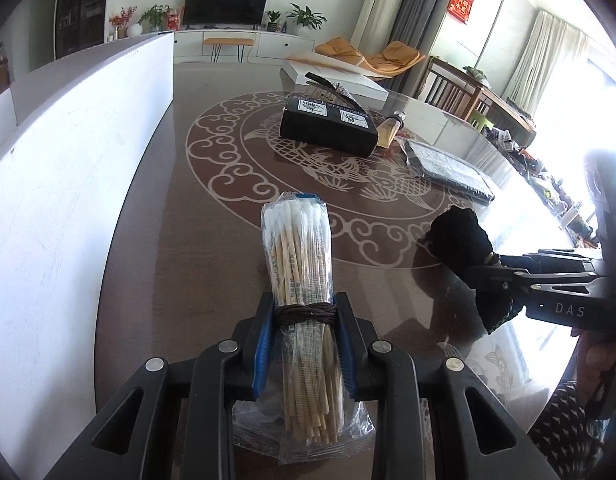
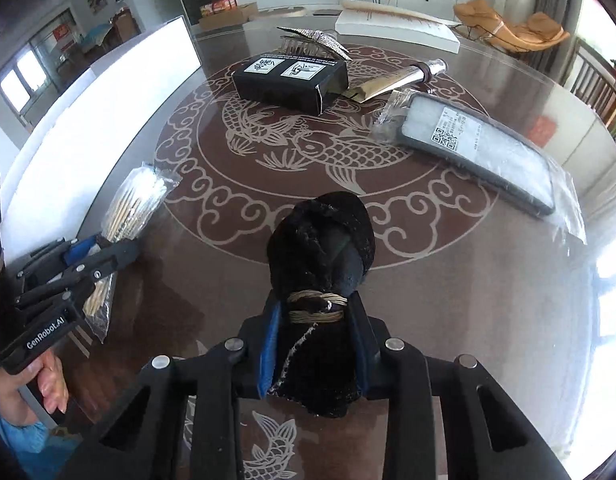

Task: Organize objects
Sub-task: 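Carry swab bundle and socks into the white bin and open both tools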

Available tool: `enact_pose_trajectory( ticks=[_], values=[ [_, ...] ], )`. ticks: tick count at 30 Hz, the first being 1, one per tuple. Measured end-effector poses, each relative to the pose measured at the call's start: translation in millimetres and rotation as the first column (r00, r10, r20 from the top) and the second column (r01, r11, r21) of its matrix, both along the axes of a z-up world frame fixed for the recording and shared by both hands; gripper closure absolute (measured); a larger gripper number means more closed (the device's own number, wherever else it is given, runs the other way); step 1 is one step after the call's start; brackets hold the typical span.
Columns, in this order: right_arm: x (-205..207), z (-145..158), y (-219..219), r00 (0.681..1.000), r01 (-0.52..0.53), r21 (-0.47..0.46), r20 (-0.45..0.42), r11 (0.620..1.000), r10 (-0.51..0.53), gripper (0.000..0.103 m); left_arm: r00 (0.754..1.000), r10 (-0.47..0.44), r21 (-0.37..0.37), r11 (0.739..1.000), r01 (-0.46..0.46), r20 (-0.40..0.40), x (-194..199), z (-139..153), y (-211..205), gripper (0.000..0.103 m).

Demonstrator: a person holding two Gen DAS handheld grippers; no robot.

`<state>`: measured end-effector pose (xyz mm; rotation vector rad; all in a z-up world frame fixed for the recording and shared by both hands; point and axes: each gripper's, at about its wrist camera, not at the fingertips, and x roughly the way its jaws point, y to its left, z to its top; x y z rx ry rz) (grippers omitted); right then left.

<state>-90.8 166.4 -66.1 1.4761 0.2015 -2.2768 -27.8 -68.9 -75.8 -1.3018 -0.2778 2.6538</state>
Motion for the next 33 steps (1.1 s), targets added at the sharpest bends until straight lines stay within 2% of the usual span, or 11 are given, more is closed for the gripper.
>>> enact_pose_trajectory(
  ticks=[5, 10, 15, 18, 21, 22, 23, 25, 27, 29, 33],
  values=[
    [19, 41, -10, 0.998, 0.014, -0.086, -0.054, 0.996, -0.018, 0.072, 0.999, -0.029, 0.119, 0.992, 0.031, -0.019, 25, 22, -2, 0.075],
    [32, 94, -54, 0.994, -0.054, -0.223, -0.1, 0.973, 0.032, 0.072, 0.994, 0.009, 0.227, 0.974, 0.016, -0.109, 53, 86, -39, 0.075],
    [53, 135, -140, 0.976, -0.209, -0.371, -0.139, 0.905, 0.168, 0.072, 0.972, 0.147, 0.147, 0.982, -0.121, -0.184, 82, 135, -113, 0.075],
    [67, 144, -196, 0.951, -0.306, -0.379, -0.162, 0.874, 0.262, 0.071, 0.949, 0.272, 0.079, 0.962, -0.262, -0.162, 93, 134, -167, 0.075],
    [76, 131, -245, 0.93, -0.367, -0.357, -0.151, 0.859, 0.335, 0.068, 0.928, 0.367, -0.023, 0.929, -0.369, -0.064, 95, 113, -209, 0.074],
    [79, 123, -259, 0.924, -0.382, -0.349, -0.138, 0.856, 0.356, 0.06, 0.916, 0.401, -0.064, 0.914, -0.402, -0.022, 94, 103, -219, 0.071],
    [82, 114, -269, 0.919, -0.394, -0.344, -0.125, 0.852, 0.374, 0.047, 0.901, 0.434, -0.1, 0.897, -0.431, 0.017, 94, 94, -228, 0.058],
    [87, 100, -279, 0.919, -0.394, -0.337, -0.117, 0.855, 0.377, 0.038, 0.868, 0.491, -0.134, 0.867, -0.48, 0.068, 95, 80, -240, 0.032],
    [91, 93, -271, 0.924, -0.383, -0.332, -0.144, 0.862, 0.355, 0.034, 0.855, 0.516, -0.114, 0.853, -0.508, 0.046, 102, 79, -241, 0.029],
    [90, 88, -253, 0.934, -0.35, -0.302, -0.185, 0.887, 0.305, 0.023, 0.861, 0.509, -0.101, 0.856, -0.506, 0.004, 106, 83, -234, 0.028],
    [74, 81, -189, 0.945, -0.194, -0.224, -0.302, 0.955, 0.121, 0.01, 0.906, 0.415, -0.082, 0.903, -0.421, -0.084, 98, 101, -194, 0.027]
  ],
)
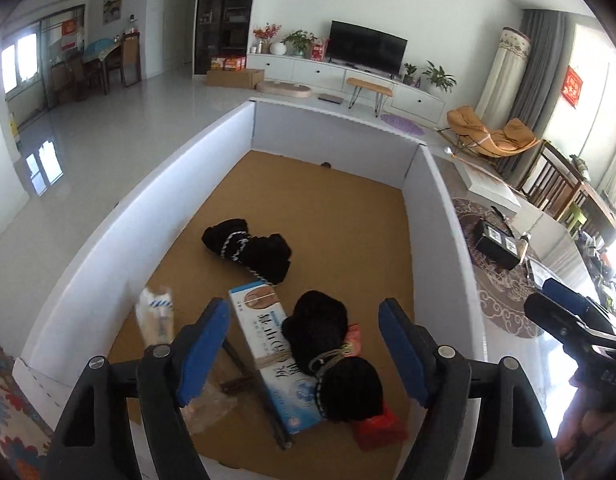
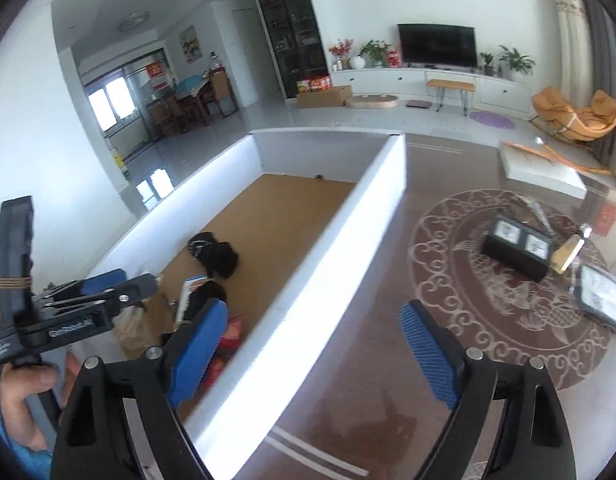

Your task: Organize objects

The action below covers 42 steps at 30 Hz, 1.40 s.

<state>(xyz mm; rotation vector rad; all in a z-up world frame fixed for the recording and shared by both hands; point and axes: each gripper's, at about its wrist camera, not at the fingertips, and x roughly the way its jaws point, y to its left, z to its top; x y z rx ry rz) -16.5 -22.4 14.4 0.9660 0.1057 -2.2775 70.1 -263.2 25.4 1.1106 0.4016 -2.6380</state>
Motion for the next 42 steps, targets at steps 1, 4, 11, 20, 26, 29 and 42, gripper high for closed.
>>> enact_pose_trajectory(
  ticks=[1, 4, 11, 20, 26, 29, 42],
  values=[
    [-4, -5, 20, 0.997, 0.074, 0.022, -0.019, 0.997, -0.073, 0.008, 0.999, -0.043, 0.01, 0.999, 0.043, -0.02, -5, 6, 13, 0.026],
    [-22, -31, 80, 0.962, 0.273, 0.07, 0.006, 0.959, -0.275, 0.008, 0.979, -0.19, 0.044, 0.98, 0.193, -0.069, -16, 21, 65, 0.02],
    [-51, -83, 192, 0.837, 0.527, 0.223, 0.032, 0.82, -0.547, 0.008, 0.883, -0.466, 0.06, 0.881, 0.469, -0.062, -47, 11, 196, 0.005],
    [-45, -97, 224, 0.775, 0.608, 0.261, 0.01, 0.75, -0.632, 0.008, 0.898, -0.435, 0.007, 0.9, 0.436, 0.057, -104, -64, 253, 0.005],
    [-52, -104, 225, 0.771, 0.604, 0.262, 0.047, 0.752, -0.635, 0.007, 0.917, -0.389, -0.012, 0.92, 0.392, 0.091, -125, -89, 245, 0.005],
    [-51, -104, 224, 0.768, 0.605, 0.266, 0.051, 0.75, -0.638, 0.003, 0.922, -0.373, -0.014, 0.926, 0.377, 0.107, -129, -99, 241, 0.005],
    [-54, -106, 222, 0.771, 0.6, 0.27, 0.059, 0.753, -0.635, 0.0, 0.906, -0.385, -0.107, 0.908, 0.406, 0.172, -135, -110, 252, 0.0]
  ],
)
